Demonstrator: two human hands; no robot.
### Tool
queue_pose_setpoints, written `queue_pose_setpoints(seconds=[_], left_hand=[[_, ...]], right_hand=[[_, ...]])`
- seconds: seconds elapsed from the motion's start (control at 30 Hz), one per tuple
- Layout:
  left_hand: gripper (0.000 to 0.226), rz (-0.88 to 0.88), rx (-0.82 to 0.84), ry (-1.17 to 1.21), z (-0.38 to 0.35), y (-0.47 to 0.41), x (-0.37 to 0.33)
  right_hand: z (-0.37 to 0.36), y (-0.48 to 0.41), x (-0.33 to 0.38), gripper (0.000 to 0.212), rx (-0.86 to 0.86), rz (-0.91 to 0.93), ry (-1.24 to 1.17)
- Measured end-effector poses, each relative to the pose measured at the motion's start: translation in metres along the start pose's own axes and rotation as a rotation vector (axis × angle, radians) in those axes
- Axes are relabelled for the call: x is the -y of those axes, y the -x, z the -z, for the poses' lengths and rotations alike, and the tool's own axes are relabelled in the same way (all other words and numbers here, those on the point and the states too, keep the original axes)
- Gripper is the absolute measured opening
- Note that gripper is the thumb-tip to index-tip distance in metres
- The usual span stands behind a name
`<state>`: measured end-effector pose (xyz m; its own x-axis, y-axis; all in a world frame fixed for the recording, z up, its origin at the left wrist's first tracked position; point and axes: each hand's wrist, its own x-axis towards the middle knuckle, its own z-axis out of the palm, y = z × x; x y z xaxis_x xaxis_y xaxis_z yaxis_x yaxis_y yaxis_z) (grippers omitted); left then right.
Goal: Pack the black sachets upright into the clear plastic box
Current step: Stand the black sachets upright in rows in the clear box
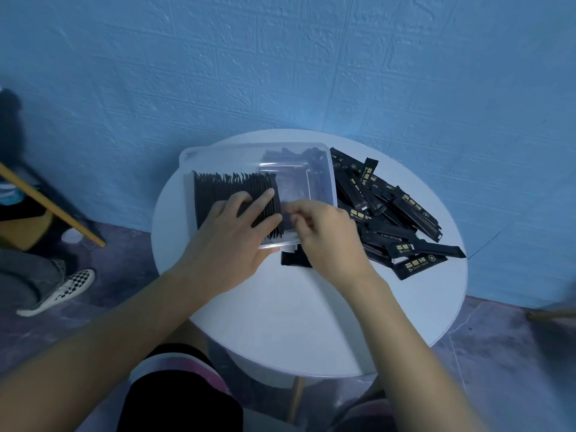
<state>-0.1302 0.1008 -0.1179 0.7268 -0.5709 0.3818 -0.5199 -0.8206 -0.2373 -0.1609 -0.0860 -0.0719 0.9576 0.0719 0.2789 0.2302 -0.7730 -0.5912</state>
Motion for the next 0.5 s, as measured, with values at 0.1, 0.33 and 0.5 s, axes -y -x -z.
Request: queue_pose_setpoints(seconds=[0.1,0.33,0.5], left_hand=[[0.05,-0.003,-0.008,0.012,0.0,-0.002,0.001],[0.049,0.002,-0.018,0.044,0.001,-0.005,0.001],[0.049,-0.001,-0.027,0.049,0.001,-0.004,0.001]], right_hand=[[0.011,0.026,-0.013,0.025,-0.137,0.043,-0.152],[0.002,0.055,-0.052,0.024,-0.055,0.094,0.21],[-0.008,0.059,-0.061,0.029,-0.005,0.088,0.315]])
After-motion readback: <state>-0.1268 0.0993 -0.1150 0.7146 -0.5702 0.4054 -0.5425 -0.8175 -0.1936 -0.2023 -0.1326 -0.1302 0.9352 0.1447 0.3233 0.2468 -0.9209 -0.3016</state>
